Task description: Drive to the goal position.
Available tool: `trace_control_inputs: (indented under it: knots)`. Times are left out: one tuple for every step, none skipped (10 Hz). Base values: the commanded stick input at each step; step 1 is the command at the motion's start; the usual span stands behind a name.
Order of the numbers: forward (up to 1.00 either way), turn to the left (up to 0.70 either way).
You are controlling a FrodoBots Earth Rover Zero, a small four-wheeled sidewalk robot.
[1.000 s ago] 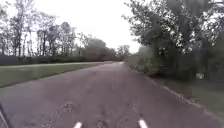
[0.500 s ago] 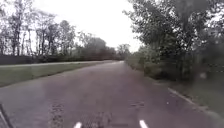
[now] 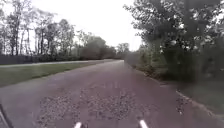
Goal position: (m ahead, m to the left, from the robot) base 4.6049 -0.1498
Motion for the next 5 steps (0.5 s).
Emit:
trace_control_inputs:
  knots:
    - [0.7,0.0]
    - [0.7,0.0]
    - [0.7,0.0]
    - [0.7,0.0]
    - [0.7,0.0]
